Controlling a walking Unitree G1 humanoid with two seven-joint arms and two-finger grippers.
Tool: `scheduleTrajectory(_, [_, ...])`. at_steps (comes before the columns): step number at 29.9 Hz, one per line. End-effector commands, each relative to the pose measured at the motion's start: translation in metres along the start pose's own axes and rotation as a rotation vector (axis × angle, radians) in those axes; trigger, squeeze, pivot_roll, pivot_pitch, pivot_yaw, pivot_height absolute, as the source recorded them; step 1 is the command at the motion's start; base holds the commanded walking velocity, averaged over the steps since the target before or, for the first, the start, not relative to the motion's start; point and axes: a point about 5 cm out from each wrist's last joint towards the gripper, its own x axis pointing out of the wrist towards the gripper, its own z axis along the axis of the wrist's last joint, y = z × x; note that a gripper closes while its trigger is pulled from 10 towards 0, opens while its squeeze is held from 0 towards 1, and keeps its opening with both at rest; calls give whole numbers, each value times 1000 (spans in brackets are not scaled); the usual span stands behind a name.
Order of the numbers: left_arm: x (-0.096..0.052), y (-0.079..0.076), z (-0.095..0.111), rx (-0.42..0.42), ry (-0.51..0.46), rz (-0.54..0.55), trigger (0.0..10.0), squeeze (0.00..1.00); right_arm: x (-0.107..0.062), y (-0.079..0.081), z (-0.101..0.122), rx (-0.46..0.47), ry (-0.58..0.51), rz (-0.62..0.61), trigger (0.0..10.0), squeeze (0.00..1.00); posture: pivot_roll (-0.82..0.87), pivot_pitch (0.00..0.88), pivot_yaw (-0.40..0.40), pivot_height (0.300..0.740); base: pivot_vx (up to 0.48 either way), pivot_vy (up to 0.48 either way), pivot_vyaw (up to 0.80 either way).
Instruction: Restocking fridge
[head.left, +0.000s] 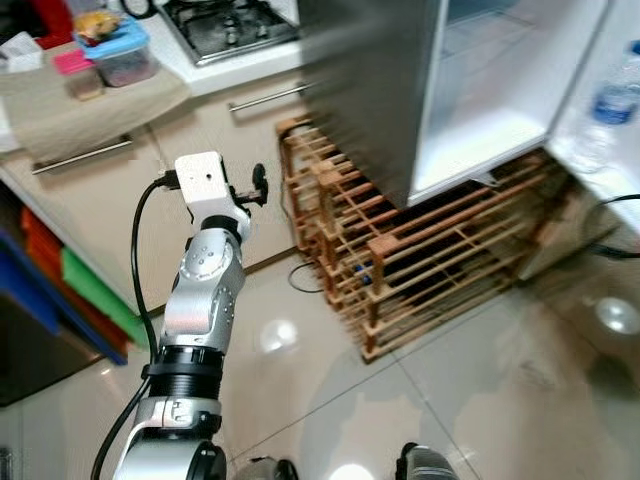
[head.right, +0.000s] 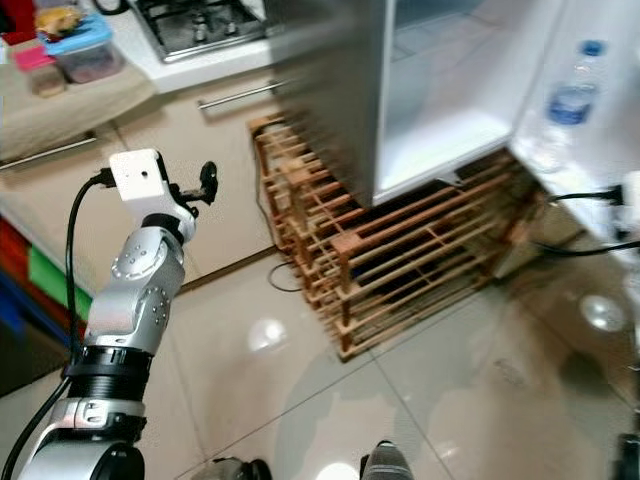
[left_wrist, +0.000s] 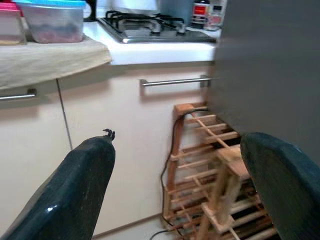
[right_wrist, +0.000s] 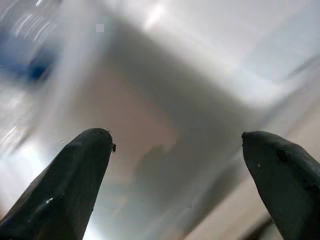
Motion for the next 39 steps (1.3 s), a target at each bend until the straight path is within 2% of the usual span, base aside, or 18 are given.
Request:
scheduleTrajectory(1, [0, -5, 1, 1, 0, -20, 10000, 0, 0, 7, 9, 77, -58, 21, 10000, 0, -172, 88, 125, 740, 0, 0, 0])
scheduleTrajectory(2, [0, -5, 1, 1, 0, -20, 10000, 0, 0, 7, 9, 77, -58, 21, 10000, 0, -172, 88, 125, 740, 0, 0, 0])
scheduleTrajectory(5, [1, -8, 2, -3, 1, -30, 10000, 0, -13, 51, 28, 363, -121, 211, 10000, 0, -182, 88, 124, 740, 0, 0, 0])
scheduleTrajectory(6, [1, -8, 2, -3, 1, -30, 10000, 0, -13, 51, 28, 363, -121, 211, 10000, 0, -182, 88, 124, 740, 0, 0, 0])
scheduleTrajectory(7, [1, -8, 1, -4, 4, -35, 10000, 0, -18, 65, 33, 469, -109, 253, 10000, 0, -185, 87, 123, 740, 0, 0, 0])
scheduleTrajectory(9, [1, -10, -1, 6, 14, -46, 10000, 0, -33, 90, 41, 598, -85, 315, 10000, 0, -185, 87, 121, 740, 0, 0, 0])
scheduleTrajectory(11, [1, -12, -2, 36, 11, -60, 10000, 0, -51, 116, 49, 665, -60, 406, 10000, 0, -187, 81, 115, 740, 0, 0, 0])
scheduleTrajectory(12, [1, -12, -2, 36, 11, -60, 10000, 0, -51, 116, 49, 665, -60, 406, 10000, 0, -187, 81, 115, 740, 0, 0, 0])
scheduleTrajectory(13, [1, -12, -3, 94, 0, -75, 10000, 0, -72, 142, 57, 754, -23, 497, 10000, 0, -186, 78, 112, 740, 0, 0, 700])
scheduleTrajectory(16, [-2, -6, -5, 158, -17, -81, 10000, 0, -103, 177, 65, 841, 29, 617, 10000, 0, -174, 64, 102, 740, 0, 0, 679])
scheduleTrajectory(17, [-4, 0, -5, 169, -23, -71, 10000, 0, -114, 188, 68, 850, 41, 667, 10000, 0, -174, 64, 102, 740, 0, 0, 638])
scheduleTrajectory(18, [-4, 0, -5, 169, -23, -71, 10000, 0, -114, 188, 68, 850, 41, 667, 10000, 0, -174, 64, 102, 740, 0, 0, 638])
scheduleTrajectory(21, [-18, 23, -12, 188, -10, 8, 10000, 0, -140, 218, 79, 887, 77, 821, 10000, 0, -137, 54, 72, 740, 0, 0, 596])
scheduleTrajectory(24, [-22, 33, -14, 180, -11, 82, 10000, 0, -147, 225, 87, 883, 73, 883, 10000, 0, -116, 52, 47, 740, 0, 0, 558])
scheduleTrajectory(29, [-19, 33, -6, 177, -55, 122, 10000, 0, -143, 225, 89, 813, 62, 908, 10000, 0, -93, 49, 20, 740, 0, 0, 506])
scheduleTrajectory(34, [-16, 15, -9, 213, -39, 84, 10000, 0, -134, 230, 91, 772, 60, 900, 10000, 0, -68, 42, 12, 740, 0, 0, 460])
scheduleTrajectory(36, [-14, -1, -1, 229, -84, 8, 10000, 0, -136, 235, 99, 768, 36, 919, 10000, 0, -64, 37, 14, 740, 0, 0, 447])
scheduleTrajectory(39, [-13, -1, -1, 220, -87, -1, 10000, 0, -140, 238, 103, 770, 21, 951, 10000, 0, -59, 30, 19, 740, 0, 0, 427])
